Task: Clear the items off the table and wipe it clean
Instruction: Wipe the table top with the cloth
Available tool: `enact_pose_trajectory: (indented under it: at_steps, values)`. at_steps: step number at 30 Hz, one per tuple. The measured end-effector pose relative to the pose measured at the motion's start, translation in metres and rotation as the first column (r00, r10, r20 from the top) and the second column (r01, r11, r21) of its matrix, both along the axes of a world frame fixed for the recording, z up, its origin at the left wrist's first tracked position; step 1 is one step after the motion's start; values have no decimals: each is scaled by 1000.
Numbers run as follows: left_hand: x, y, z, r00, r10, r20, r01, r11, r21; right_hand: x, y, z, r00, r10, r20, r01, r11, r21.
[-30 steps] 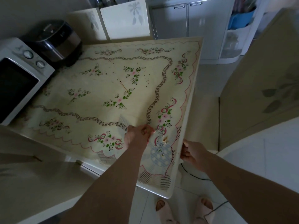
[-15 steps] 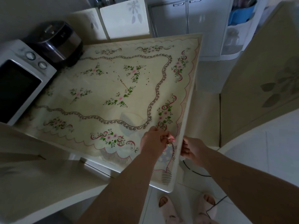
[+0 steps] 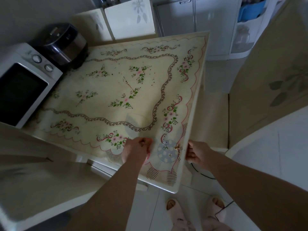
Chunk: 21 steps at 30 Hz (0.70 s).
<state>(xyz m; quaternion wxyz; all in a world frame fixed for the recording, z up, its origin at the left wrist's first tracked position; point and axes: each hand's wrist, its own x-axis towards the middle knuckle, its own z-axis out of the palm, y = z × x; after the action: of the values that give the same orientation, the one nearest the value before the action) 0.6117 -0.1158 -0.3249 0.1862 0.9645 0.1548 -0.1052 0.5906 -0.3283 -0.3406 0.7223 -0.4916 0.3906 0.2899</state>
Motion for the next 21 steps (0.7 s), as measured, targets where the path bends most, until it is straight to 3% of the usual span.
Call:
enact_pose_trajectory:
  at_steps: [3,7,14,21]
  values:
    - [-8,-7,-6,1000,7,16,-8,999,48,-2,-1,-2,1000,-18,-5,18,999,50]
    - [-11,-40,-4,991,-132,22,129,985,112,-3,-4,-3,1000,-30,-1,30,994,101]
    - [-21,-93,-5,973,-215,87,212,976,39,-7,-15,-8,998,-49,-30,52,995,85]
    - [-28,-116,-7,971,-226,83,231,971,-61,-11,-18,-11,988,-148,-43,154,973,175]
